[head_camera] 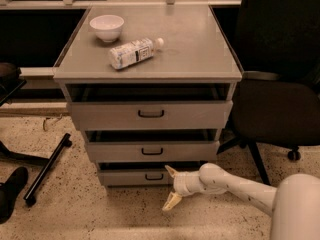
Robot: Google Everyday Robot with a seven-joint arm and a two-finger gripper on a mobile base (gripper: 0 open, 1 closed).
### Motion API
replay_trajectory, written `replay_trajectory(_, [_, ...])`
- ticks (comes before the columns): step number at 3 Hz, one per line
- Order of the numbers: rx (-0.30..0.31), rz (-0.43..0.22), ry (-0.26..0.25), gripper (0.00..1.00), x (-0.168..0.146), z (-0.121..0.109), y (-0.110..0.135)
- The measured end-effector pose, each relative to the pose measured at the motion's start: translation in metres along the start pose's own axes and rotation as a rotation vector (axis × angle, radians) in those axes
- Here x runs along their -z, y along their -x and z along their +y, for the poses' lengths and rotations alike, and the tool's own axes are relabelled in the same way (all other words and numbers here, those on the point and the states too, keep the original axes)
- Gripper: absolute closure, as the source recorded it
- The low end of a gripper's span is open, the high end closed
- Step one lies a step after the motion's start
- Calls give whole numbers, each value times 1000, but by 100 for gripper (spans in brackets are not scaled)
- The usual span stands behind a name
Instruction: Open bottom drawer
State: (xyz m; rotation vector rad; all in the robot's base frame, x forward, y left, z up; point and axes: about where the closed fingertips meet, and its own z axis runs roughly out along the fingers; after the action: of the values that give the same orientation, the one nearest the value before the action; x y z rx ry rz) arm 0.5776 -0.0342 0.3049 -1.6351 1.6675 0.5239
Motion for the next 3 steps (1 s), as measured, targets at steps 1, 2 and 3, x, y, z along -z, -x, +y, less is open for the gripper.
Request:
replay_trajectory(1, [-17,50,-20,0,-46,-13,-48])
replay_trajectory(2, [-17,50,-21,0,-46,-13,-48])
replay_trajectory(3, [8,42,-63,0,-50,-24,-48])
